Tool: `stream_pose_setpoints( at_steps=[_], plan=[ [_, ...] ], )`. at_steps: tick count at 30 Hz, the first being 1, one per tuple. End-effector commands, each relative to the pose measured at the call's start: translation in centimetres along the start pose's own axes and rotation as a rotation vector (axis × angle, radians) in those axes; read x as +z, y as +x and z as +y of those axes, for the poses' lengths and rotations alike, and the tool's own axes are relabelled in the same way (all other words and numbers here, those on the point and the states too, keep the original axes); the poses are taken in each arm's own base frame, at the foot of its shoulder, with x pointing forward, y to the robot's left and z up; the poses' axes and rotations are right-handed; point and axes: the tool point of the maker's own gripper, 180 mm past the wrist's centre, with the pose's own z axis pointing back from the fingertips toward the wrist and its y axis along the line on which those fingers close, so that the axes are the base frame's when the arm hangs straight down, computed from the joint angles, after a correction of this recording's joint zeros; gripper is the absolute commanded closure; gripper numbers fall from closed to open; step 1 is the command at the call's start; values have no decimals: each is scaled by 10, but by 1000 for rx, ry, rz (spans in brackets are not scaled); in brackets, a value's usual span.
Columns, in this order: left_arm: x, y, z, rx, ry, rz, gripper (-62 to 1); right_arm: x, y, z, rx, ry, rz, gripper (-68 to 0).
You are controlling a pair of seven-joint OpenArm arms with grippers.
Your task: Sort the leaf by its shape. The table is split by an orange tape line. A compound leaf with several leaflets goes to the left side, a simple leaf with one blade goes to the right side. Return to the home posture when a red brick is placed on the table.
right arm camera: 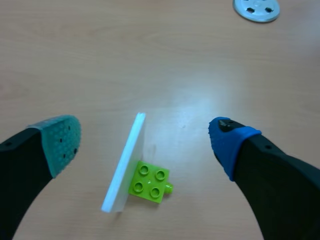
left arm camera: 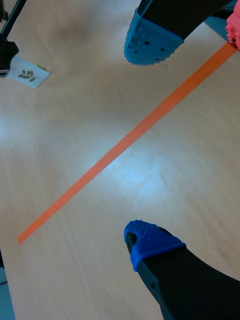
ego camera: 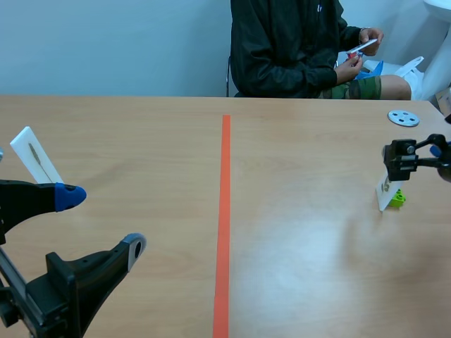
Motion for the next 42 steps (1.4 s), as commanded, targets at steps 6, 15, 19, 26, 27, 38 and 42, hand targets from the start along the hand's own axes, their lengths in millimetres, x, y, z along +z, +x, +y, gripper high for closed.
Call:
stream_pose_setpoints(
  at_steps=[6, 15, 19, 26, 27, 38, 42],
  plan=[
    [0, 9, 0, -1, -3, -40, -623, 12, 67, -2, 21, 90, -106, -583],
    [0, 11, 0, -1, -3, -46, -623, 23, 111, 21, 105, 155, -151, -583],
    [0, 10, 0, -1, -3, -46, -623, 29, 122, 39, 125, 216, -161, -583],
    [0, 11, 0, -1, -3, -47, -623, 45, 119, 79, 109, 404, -164, -582],
    [0, 11, 0, -1, -3, -47, -623, 50, 115, 88, 111, 441, -164, -582],
    [0, 11, 0, 0, -3, -48, -623, 115, 45, 162, 78, 722, -55, -582],
    [0, 11, 0, 0, -3, -48, -623, 141, 27, 183, 108, 775, -18, -582]
  ],
)
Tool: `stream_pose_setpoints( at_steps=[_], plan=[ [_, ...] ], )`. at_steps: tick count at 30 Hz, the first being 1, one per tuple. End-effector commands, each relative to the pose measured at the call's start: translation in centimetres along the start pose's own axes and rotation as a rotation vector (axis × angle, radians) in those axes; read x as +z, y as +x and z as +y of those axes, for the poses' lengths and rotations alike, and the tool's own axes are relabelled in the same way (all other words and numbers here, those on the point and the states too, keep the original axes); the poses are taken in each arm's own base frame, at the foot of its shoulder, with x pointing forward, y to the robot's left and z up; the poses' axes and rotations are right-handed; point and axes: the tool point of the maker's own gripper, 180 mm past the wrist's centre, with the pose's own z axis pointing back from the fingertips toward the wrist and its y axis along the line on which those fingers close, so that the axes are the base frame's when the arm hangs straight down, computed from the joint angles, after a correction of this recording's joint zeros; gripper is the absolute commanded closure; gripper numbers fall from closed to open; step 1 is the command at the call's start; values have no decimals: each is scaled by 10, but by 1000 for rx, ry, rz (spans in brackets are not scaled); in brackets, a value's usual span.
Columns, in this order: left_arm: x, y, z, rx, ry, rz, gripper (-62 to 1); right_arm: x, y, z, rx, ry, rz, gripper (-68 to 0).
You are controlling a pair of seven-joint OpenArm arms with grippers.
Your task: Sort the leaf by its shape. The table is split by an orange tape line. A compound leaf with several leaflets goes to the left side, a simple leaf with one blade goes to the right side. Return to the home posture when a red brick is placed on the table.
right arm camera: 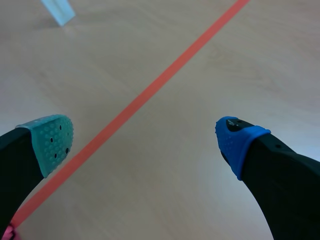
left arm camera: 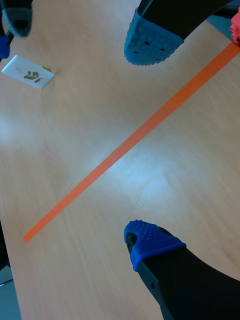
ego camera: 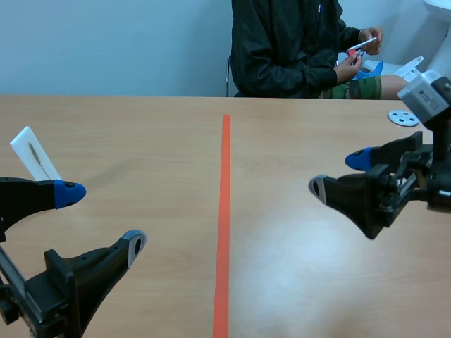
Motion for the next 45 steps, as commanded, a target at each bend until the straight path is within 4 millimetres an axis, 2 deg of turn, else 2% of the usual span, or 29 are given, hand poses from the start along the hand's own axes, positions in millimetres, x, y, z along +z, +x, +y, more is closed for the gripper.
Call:
stream_pose_setpoints(
  at_steps=[1, 6, 11, 14, 22, 28, 35, 38, 42, 45],
  plan=[
    [0, 7, 0, 0, -3, -29, -623, 4, 9, 7, 40, 16, -13, -582],
    [0, 7, 0, 0, -3, -28, -623, 18, -4, 36, 54, 39, 30, -582],
    [0, 7, 0, 0, -3, -28, -623, 35, -7, 51, 64, 15, 51, -583],
    [0, 7, 0, 0, -3, -29, -623, 39, -1, 57, 69, 13, 32, -582],
    [0, 7, 0, 1, -3, -29, -623, 38, 1, 54, 77, -2, 22, -582],
    [-1, 9, 1, -3, -3, -33, -623, 38, 0, 37, 46, -106, 17, -582],
    [-1, 9, 1, -1, -3, -32, -623, 37, 12, 49, 93, -100, 11, -582],
    [-1, 9, 1, -1, -2, -34, -623, 38, 16, 47, 117, -131, 15, -583],
    [-1, 9, 1, -1, -3, -33, -623, 37, 15, 42, 102, -168, 18, -615],
    [-1, 9, 1, -1, -2, -32, -623, 33, 11, 45, 98, -169, 25, -631]
  ],
)
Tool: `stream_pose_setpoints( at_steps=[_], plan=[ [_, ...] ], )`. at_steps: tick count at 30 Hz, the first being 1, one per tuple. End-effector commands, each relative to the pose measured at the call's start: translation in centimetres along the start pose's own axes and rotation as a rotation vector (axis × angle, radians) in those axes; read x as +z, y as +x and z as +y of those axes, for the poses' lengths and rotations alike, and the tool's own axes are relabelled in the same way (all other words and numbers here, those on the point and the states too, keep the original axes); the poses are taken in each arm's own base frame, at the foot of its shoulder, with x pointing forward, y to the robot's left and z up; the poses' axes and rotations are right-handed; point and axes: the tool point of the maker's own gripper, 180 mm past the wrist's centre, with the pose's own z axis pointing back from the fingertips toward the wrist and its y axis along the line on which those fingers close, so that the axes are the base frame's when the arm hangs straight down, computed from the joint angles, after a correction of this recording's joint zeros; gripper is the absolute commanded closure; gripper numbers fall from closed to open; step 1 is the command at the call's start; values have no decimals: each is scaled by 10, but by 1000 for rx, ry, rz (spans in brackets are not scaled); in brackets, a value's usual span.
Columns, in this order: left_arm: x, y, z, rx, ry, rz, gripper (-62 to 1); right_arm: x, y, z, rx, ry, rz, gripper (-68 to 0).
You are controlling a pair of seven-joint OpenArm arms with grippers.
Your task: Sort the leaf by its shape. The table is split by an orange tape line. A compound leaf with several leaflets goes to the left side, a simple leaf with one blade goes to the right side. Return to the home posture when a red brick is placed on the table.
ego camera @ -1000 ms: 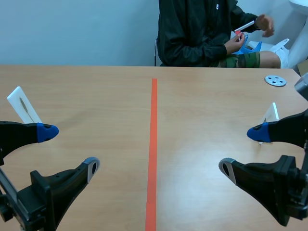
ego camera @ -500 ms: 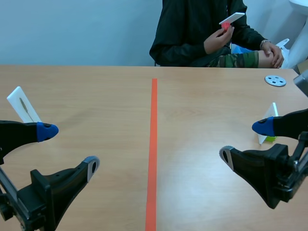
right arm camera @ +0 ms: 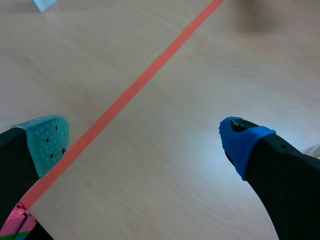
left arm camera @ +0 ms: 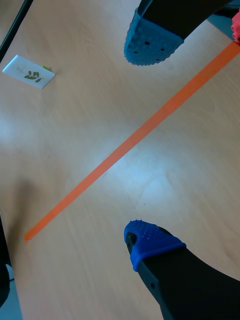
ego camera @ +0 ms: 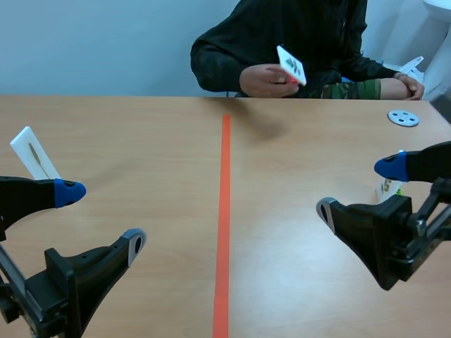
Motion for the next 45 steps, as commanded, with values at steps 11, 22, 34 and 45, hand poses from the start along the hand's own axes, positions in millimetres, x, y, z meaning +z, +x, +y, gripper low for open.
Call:
stream_pose_setpoints(
  at_steps=[11, 22, 34, 45],
  plan=[
    [-1, 8, 1, 1, -3, -28, -623, -8, 6, 19, -37, 53, -47, -653],
    [-1, 8, 1, 0, -2, -29, -623, -8, 2, 16, -6, 33, -28, -653],
    [-1, 8, 1, 0, -2, -32, -623, -8, 2, 15, 7, 27, -26, -653],
    [-1, 8, 1, 0, -2, -32, -623, -9, -2, 11, 8, 19, -19, -653]
  ],
)
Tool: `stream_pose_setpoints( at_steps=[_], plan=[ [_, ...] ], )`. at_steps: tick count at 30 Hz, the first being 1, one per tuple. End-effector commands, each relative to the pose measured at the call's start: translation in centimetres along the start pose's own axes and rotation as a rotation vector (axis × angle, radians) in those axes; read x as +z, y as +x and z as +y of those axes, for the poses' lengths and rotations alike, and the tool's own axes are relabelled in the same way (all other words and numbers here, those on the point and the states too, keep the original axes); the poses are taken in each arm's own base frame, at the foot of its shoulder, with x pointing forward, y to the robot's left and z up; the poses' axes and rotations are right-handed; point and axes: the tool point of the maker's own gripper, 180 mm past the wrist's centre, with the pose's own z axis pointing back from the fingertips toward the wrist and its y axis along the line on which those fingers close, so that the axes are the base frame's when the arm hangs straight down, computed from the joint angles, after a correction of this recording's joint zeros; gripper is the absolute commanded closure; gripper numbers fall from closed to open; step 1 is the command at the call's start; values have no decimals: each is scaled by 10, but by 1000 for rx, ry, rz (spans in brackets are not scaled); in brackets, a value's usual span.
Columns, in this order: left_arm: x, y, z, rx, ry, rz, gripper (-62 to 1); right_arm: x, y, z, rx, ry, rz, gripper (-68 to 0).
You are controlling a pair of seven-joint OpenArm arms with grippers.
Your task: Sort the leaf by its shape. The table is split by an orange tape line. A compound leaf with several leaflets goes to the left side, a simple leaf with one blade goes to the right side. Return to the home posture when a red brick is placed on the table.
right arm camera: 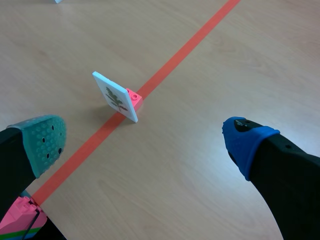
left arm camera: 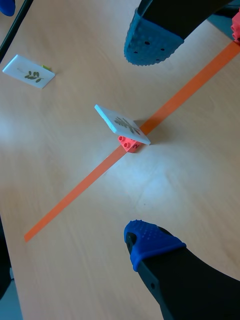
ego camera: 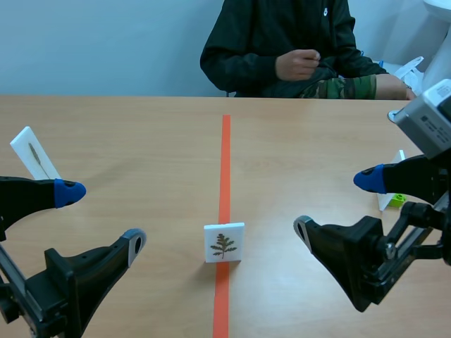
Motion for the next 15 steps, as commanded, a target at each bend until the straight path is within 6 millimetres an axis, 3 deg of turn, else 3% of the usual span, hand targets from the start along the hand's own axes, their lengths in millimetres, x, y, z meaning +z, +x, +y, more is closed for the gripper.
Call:
stream_pose_setpoints(
  at_steps=[1, 15],
  plan=[
    [-1, 8, 1, 0, -2, -33, -623, 0, 5, -7, 10, -17, -23, -653],
    [-1, 10, 2, -3, -2, -37, -623, -32, -16, -22, -22, 2, -35, -653]
  ],
)
